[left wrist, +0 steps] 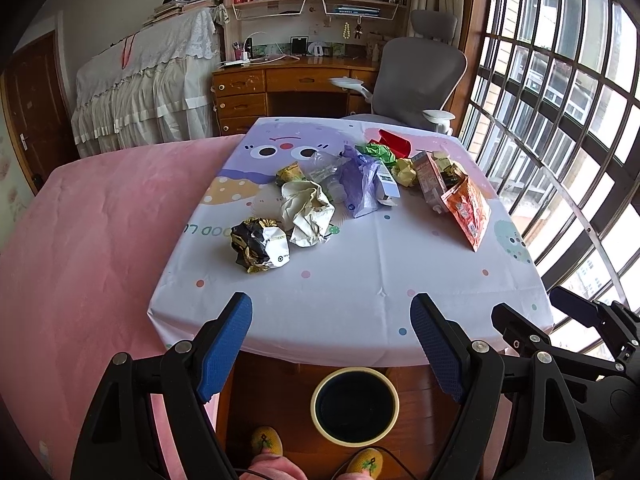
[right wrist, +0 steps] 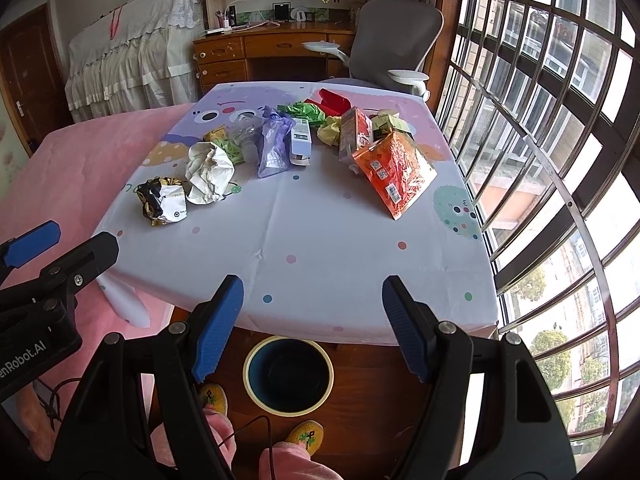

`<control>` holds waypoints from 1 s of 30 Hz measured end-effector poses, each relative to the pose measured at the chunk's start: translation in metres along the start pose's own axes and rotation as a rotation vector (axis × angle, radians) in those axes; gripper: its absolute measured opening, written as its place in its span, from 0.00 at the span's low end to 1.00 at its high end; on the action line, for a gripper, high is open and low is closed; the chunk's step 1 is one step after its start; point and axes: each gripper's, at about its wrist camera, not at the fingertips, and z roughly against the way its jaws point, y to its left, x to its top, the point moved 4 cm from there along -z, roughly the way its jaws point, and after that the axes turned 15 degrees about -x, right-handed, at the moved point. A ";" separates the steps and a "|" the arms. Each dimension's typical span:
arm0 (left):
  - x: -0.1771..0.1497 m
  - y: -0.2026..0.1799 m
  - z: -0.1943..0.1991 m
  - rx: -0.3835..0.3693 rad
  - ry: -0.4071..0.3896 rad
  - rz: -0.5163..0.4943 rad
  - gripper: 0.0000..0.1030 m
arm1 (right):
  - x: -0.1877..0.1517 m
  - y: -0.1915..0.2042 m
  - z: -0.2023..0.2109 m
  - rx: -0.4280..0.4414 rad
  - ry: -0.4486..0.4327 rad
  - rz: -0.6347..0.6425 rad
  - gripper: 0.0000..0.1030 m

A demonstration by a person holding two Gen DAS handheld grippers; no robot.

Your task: Collect trash

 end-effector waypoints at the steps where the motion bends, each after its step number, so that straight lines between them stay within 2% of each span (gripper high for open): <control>1: 0.003 0.002 0.002 -0.003 -0.006 0.002 0.81 | 0.002 0.001 0.000 -0.004 0.003 -0.004 0.68; 11: 0.036 0.047 0.012 -0.052 -0.029 0.016 0.81 | 0.038 0.042 0.004 -0.034 -0.009 -0.001 0.68; 22: 0.072 0.136 0.009 -0.028 -0.057 0.052 0.81 | 0.075 0.122 -0.017 -0.042 0.031 0.064 0.68; 25: 0.080 0.158 0.002 -0.019 -0.035 0.052 0.81 | 0.083 0.138 -0.031 -0.033 0.066 0.058 0.67; 28: 0.088 0.184 -0.016 0.071 0.024 0.026 0.81 | 0.093 0.150 -0.047 -0.029 0.100 0.034 0.68; 30: 0.090 0.201 -0.028 0.095 0.073 0.010 0.81 | 0.101 0.157 -0.060 -0.021 0.132 0.003 0.67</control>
